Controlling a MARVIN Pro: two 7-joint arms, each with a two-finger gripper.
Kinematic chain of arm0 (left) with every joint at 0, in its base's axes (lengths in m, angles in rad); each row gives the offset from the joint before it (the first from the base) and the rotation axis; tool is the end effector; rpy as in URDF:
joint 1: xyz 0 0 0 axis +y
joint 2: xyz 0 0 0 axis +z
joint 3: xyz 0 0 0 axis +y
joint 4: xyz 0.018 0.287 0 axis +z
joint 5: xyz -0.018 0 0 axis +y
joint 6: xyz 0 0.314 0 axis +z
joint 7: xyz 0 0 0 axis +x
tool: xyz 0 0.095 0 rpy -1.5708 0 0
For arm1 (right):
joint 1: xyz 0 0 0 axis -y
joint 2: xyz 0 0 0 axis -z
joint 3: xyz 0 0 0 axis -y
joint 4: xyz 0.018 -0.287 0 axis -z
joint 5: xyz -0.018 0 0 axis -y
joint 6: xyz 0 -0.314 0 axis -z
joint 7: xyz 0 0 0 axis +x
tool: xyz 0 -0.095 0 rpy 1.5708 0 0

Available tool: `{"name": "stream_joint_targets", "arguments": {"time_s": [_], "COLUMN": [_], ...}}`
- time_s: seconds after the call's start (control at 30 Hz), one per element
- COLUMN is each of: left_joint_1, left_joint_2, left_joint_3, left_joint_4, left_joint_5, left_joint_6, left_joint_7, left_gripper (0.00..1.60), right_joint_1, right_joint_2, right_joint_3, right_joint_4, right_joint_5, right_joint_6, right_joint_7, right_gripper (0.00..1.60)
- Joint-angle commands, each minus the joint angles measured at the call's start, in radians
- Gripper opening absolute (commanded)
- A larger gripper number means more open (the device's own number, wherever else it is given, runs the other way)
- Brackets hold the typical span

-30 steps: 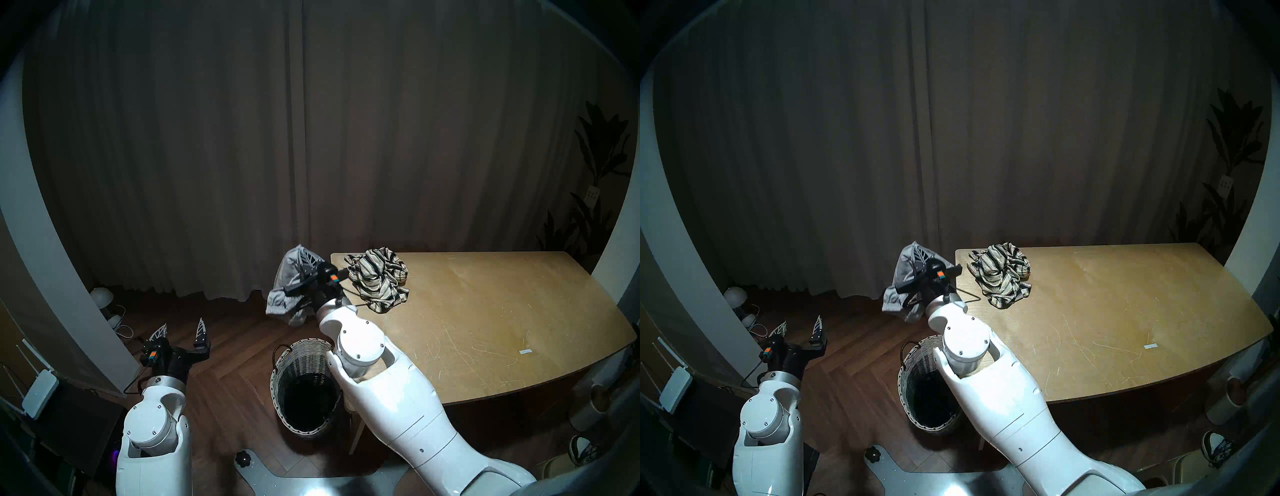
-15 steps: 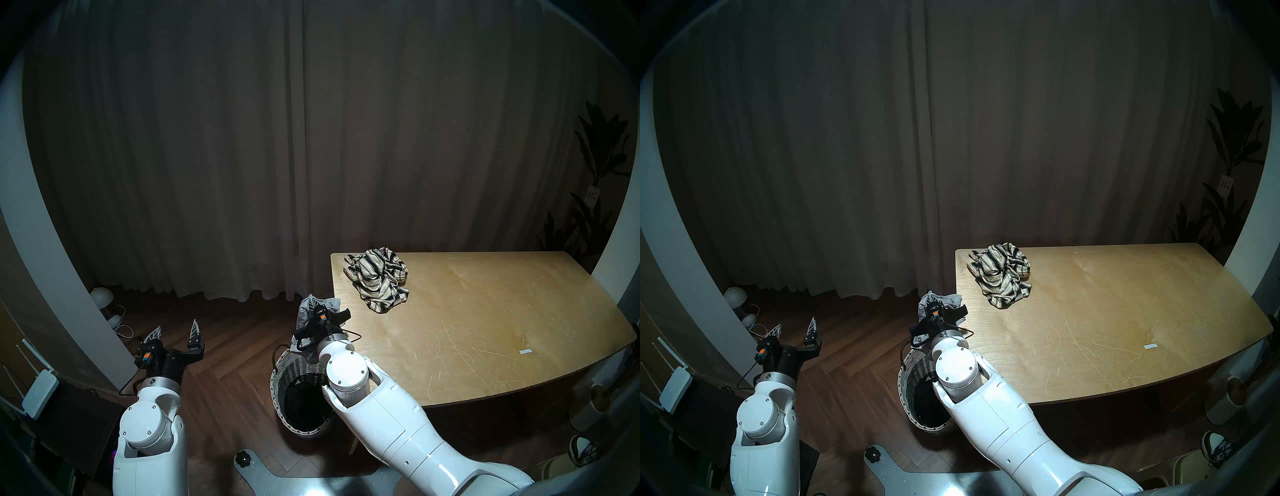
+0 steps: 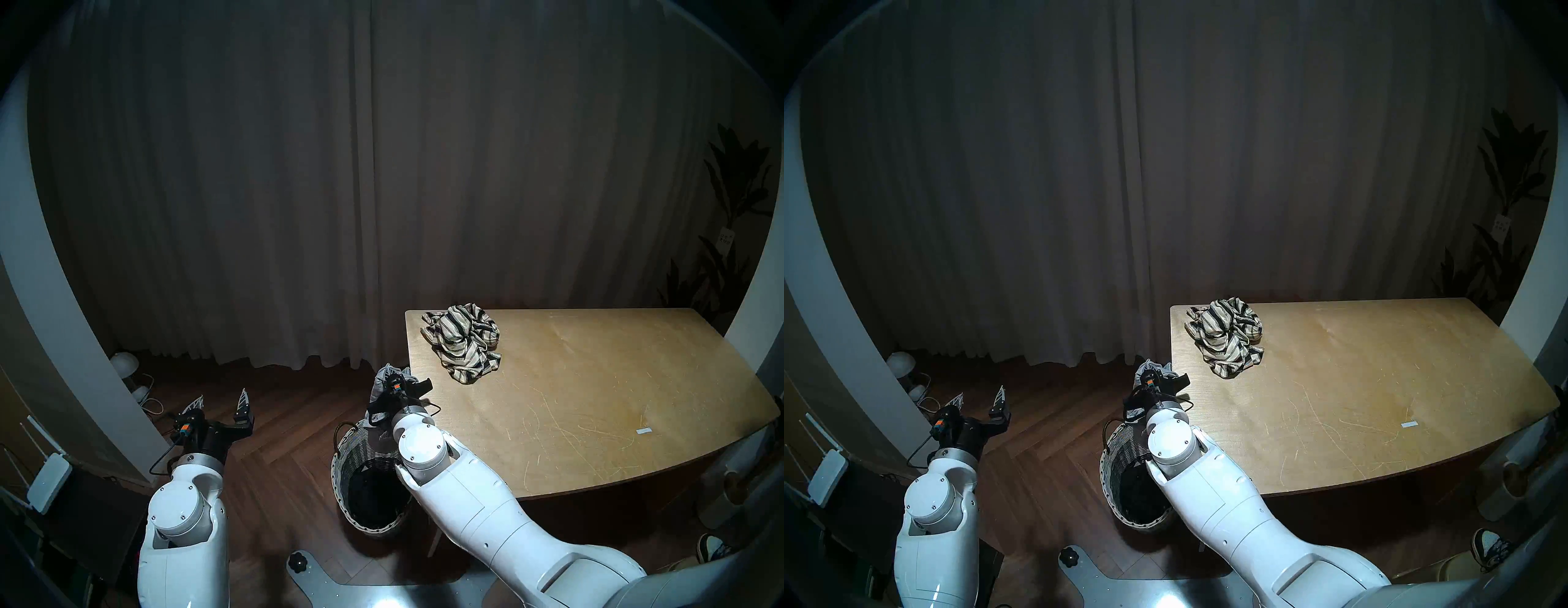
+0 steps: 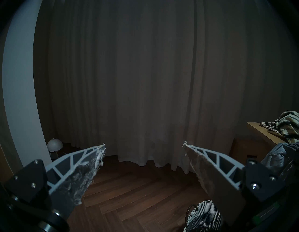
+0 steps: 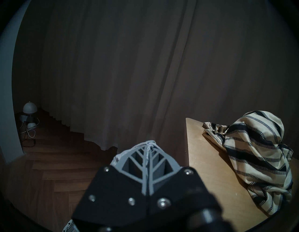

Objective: Toss clothes into the laundry hamper

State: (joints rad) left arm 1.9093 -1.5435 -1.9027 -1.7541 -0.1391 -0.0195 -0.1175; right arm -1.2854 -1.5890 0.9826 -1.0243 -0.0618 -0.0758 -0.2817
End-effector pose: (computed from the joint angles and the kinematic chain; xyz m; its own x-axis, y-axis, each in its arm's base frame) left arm 0.3056 0.1335 -0.3444 0.1019 0.0395 0.9940 0.2059 -0.9784 0.0178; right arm 0.4419 0.1868 -0.3938 0.0765 0.2861 0.9552 0.2929 -0.9221 0.2527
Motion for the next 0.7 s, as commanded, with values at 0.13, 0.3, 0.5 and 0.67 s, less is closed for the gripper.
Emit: {"name": "stream_joint_targets", "arguments": {"time_s": [0.13, 0.3, 0.5, 0.67], "left_joint_1": [-0.041, -0.051, -0.060, -0.061], "left_joint_2": [0.010, 0.014, 0.018, 0.018], "left_joint_3": [-0.011, -0.011, -0.010, -0.013], "left_joint_4": [0.010, 0.025, 0.034, 0.037], "left_joint_5": [-0.002, -0.002, -0.003, -0.004], "left_joint_6": [-0.017, -0.024, -0.028, -0.029], "left_joint_7": [0.008, 0.004, 0.000, 0.001], "left_gripper": [1.60, 1.60, 1.60, 1.60], "right_joint_1": [0.061, 0.065, 0.069, 0.084], "right_joint_2": [-0.040, -0.033, -0.032, -0.044], "right_joint_3": [-0.019, -0.024, -0.032, -0.045], "right_joint_4": [0.027, 0.059, 0.086, 0.108], "right_joint_5": [-0.011, -0.016, -0.021, -0.032], "right_joint_6": [-0.065, -0.093, -0.112, -0.125], "right_joint_7": [-0.001, -0.004, -0.007, -0.011], "right_gripper": [0.00, 0.00, 0.00, 0.00]}}
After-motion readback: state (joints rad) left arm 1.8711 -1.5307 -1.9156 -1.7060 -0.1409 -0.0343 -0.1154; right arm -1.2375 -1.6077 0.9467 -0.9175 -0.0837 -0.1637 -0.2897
